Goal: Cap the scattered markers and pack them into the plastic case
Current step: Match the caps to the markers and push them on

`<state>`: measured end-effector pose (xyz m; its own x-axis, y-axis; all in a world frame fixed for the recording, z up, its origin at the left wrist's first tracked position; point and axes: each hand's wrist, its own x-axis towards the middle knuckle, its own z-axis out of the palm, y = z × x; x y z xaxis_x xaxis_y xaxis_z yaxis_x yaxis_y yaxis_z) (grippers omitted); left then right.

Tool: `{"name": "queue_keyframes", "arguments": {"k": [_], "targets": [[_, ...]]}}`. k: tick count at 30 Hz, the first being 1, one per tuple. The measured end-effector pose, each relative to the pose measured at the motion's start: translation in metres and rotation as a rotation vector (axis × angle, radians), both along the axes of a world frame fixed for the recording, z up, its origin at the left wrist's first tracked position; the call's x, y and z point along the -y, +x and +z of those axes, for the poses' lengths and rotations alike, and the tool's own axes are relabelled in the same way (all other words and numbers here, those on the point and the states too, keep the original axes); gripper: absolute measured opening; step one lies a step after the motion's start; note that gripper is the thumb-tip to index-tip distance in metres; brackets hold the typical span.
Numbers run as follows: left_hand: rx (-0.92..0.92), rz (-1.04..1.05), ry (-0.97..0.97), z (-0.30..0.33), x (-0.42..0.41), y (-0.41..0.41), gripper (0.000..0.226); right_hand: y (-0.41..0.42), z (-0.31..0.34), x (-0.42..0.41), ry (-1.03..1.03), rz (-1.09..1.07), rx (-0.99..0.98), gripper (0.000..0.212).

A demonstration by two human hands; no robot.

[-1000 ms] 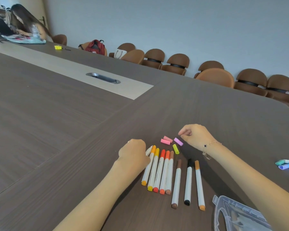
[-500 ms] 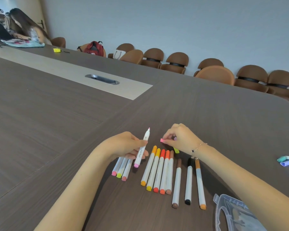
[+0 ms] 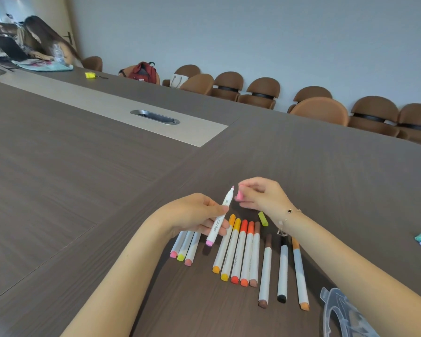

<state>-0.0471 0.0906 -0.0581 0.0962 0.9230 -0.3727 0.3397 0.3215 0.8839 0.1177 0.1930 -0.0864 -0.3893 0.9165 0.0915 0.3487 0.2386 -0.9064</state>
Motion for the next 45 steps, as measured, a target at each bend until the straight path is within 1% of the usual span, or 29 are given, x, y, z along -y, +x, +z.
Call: {"name": "queue_keyframes", "arguments": {"k": [1, 2, 4, 8, 12, 17, 22, 25, 28, 30, 34, 36, 41, 45], "targets": [[0.003, -0.006, -0.002, 0.0, 0.0, 0.001, 0.02, 0.0, 0.004, 0.003, -0.161, -0.013, -0.172, 0.015], [0.006, -0.01, -0.002, 0.0, 0.0, 0.002, 0.019, 0.0, 0.006, 0.005, -0.287, -0.014, -0.291, 0.018], [0.007, -0.013, -0.004, 0.001, 0.0, 0.002, 0.019, 0.001, 0.011, 0.009, -0.427, 0.013, -0.407, 0.019], [-0.005, -0.014, -0.002, 0.0, 0.0, 0.002, 0.019, 0.001, 0.013, 0.011, -0.511, 0.058, -0.5, 0.012], [-0.017, -0.012, -0.008, 0.001, 0.001, 0.004, 0.019, 0.001, 0.012, 0.011, -0.532, 0.078, -0.531, 0.015], [-0.028, -0.013, -0.013, 0.0, 0.0, 0.007, 0.021, -0.001, 0.014, 0.013, -0.493, 0.083, -0.475, 0.019], [-0.029, -0.005, -0.018, -0.001, -0.001, 0.01, 0.02, 0.0, 0.016, 0.019, -0.469, 0.132, -0.419, 0.022], [0.005, 0.004, -0.012, -0.003, 0.0, 0.009, 0.023, -0.002, 0.018, 0.024, -0.34, 0.149, -0.283, 0.022], [0.074, 0.026, 0.011, -0.003, 0.002, 0.01, 0.023, -0.006, 0.017, 0.028, -0.144, 0.084, -0.159, 0.019], [0.108, 0.048, 0.019, -0.003, 0.002, 0.013, 0.023, -0.006, 0.02, 0.03, -0.053, 0.043, -0.153, 0.022], [0.119, 0.079, 0.037, -0.003, 0.001, 0.019, 0.022, -0.006, 0.028, 0.032, 0.027, 0.038, -0.134, 0.025], [0.153, 0.069, 0.041, -0.002, 0.002, 0.019, 0.02, -0.006, 0.031, 0.032, 0.042, 0.041, -0.104, 0.025], [0.228, 0.096, 0.071, 0.004, 0.004, 0.014, 0.017, 0.0, 0.042, 0.023, -0.077, 0.091, -0.122, 0.03], [0.235, 0.148, 0.099, 0.005, 0.005, 0.02, 0.019, -0.003, 0.049, 0.019, -0.012, 0.104, -0.072, 0.028]]}}
